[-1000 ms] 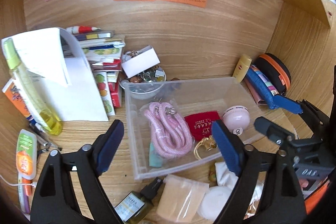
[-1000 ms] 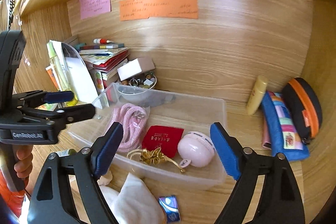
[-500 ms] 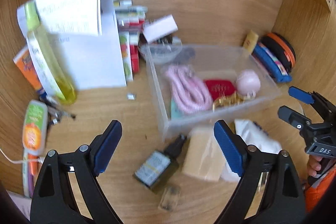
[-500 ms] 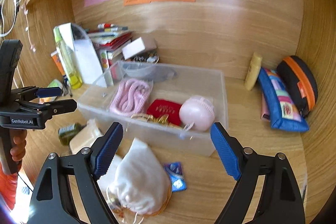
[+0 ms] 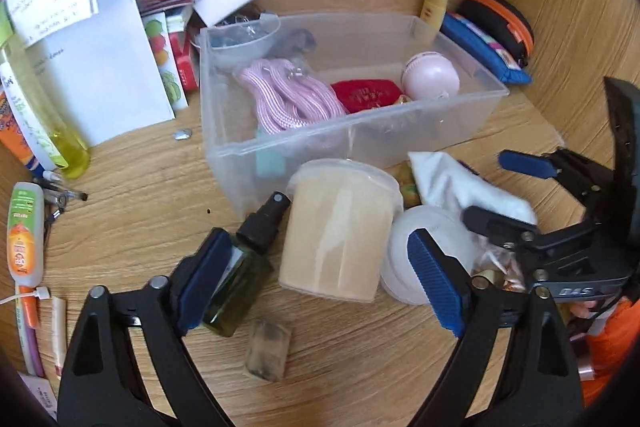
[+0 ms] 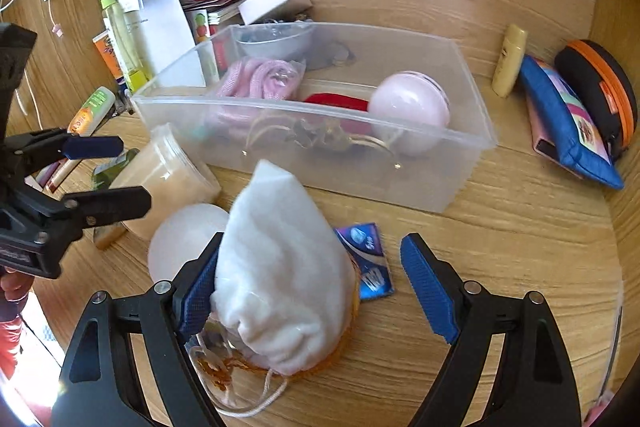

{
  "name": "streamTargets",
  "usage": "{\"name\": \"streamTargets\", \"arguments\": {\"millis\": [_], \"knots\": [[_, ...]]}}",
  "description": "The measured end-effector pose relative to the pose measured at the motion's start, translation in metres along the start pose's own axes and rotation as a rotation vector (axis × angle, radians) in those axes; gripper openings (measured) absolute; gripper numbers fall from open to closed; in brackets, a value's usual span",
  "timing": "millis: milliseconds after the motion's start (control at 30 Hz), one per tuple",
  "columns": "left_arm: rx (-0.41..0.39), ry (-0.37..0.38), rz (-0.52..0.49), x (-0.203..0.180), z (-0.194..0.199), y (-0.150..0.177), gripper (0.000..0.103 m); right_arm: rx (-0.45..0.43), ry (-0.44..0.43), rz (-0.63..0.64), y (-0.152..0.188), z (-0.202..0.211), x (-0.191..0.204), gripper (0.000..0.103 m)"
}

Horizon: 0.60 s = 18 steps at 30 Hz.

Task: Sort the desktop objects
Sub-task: 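Grasp the white drawstring bag with the right gripper while the left grasps the cream tub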

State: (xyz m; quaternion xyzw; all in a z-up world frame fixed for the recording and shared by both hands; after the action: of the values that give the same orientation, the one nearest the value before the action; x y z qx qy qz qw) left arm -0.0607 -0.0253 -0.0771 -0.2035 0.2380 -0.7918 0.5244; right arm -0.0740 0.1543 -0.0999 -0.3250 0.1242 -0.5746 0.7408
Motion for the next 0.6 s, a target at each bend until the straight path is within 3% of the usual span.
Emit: {"name": "streamTargets", "arguments": {"millis": [333, 433, 533, 600], "knots": [[-0.010, -0.021, -0.060, -0.012, -0.013, -0.010, 0.090, 0.059, 0.025, 0.050, 0.021, 0.002, -0.009, 0.081], [0.005, 0.012, -0.067, -0.014, -0.020, -0.011, 0.090, 0.089, 0.021, 0.069, 0.029, -0.002, -0.009, 0.080], [0.036, 0.052, -0.046, -0.012, -0.033, -0.010, 0.090, 0.090, 0.026, 0.105, 0.036, -0.005, -0.005, 0.073], [0.035, 0.077, -0.012, -0.007, -0.038, -0.010, 0.090, 0.086, 0.014, 0.109, 0.036, -0.005, -0.002, 0.062]]}}
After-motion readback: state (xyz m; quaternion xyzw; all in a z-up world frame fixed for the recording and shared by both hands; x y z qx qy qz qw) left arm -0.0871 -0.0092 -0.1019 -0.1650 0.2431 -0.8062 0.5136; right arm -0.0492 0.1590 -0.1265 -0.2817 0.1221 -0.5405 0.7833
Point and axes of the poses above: each gripper's, at about its wrist camera, not at the fingertips, and z roughly against the way its jaws point, x to its left, y to its underside, the point moved 2 cm from there along -z, roughly the way its jaws point, and after that the axes turned 12 degrees about -z, right-handed, at the moved point
